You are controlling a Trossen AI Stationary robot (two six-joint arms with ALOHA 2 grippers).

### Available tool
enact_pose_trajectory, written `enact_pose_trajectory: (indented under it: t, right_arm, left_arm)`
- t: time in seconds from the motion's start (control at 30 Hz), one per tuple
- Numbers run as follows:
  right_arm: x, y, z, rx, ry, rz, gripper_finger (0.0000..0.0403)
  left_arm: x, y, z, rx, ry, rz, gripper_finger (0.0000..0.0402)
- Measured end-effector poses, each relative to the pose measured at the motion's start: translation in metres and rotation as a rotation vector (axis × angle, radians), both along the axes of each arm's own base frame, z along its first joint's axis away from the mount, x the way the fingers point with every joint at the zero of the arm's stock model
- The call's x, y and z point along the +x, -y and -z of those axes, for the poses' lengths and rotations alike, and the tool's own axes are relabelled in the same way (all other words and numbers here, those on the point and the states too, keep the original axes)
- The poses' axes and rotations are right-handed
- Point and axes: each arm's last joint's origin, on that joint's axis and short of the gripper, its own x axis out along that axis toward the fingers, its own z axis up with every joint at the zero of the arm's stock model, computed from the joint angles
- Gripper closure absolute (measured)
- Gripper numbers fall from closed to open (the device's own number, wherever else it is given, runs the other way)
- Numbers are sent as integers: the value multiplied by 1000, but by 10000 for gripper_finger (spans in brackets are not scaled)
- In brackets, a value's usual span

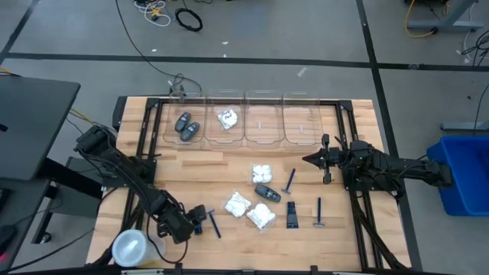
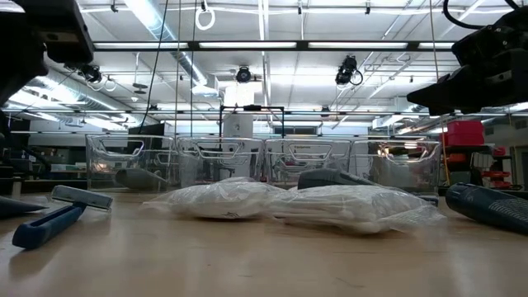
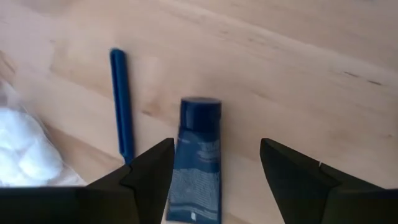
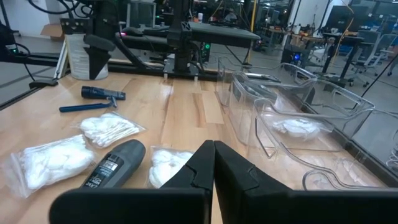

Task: Pick & Place Travel size toiletries
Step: Put the left blue shave cream into the middle right transparent bin

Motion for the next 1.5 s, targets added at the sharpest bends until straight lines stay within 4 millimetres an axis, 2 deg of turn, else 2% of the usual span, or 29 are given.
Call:
enact_pose_trajectory:
  t: [0.33, 0.47, 0.7, 1.13, 1.5]
  right_arm:
    - [0, 0, 0, 0, 0, 1, 389]
    - [0, 0, 0, 0, 0, 0, 389]
    - [0, 0, 0, 0, 0, 0, 389]
    - [0, 0, 0, 0, -2, 0, 389]
    - [0, 0, 0, 0, -2, 0, 389]
  left_arm:
    - [6, 6, -4, -88, 55, 41, 154]
    - [8, 6, 1, -98, 31, 75, 154]
    - [18, 0, 11, -112, 25, 34, 154]
    - [16, -11, 29, -110, -33, 1, 154]
    - [17, -16, 36, -205, -44, 4, 154]
